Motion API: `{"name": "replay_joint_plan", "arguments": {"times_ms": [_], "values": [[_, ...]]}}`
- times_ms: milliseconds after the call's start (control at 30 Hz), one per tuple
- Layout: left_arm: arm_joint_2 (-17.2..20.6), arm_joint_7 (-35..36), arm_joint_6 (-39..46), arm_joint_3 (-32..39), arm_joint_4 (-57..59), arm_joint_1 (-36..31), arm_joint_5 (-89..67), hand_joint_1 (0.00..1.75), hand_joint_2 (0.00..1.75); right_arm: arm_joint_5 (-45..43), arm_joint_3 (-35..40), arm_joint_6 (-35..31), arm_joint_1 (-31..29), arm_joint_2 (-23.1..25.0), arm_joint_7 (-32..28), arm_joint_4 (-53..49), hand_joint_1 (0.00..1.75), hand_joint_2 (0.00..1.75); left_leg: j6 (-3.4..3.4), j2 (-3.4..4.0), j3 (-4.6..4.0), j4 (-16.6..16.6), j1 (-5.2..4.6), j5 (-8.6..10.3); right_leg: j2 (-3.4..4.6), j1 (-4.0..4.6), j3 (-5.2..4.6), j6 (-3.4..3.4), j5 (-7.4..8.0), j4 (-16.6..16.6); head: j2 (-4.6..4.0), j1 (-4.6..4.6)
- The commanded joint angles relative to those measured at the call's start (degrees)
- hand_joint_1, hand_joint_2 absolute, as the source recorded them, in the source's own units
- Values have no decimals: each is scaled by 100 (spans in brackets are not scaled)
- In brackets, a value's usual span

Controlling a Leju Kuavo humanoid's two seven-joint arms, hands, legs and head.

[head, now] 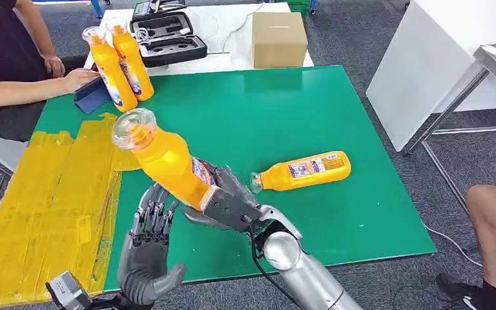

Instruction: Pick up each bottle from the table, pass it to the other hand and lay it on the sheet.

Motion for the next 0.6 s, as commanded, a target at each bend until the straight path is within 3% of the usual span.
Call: {"name": "replay_joint_plan", "arguments": {"times_ms": [33,233,600], "values": [[-159,-10,462,440,432,-312,-591,0,175,170,1288,101,-166,110,-21,480,175,175,-9,10,21,-4,2,-5,1,4,16,-12,-3,-2,0,0],[-395,-32,660,1457,672,-545,-786,0,175,395,2345,208,-156,-140,-152,381,175,175,-10,4,31,-12,4,-5,-6,6,26,-13,-5,-10,0,2],[-394,-91,538,2184,909,-741,-527,0,175,467,2589,516,-350,-211,-492,859,175,175,-8,-10,14,-12,6,4,-21,4,9,-10,-2,-11,0,0]]}}
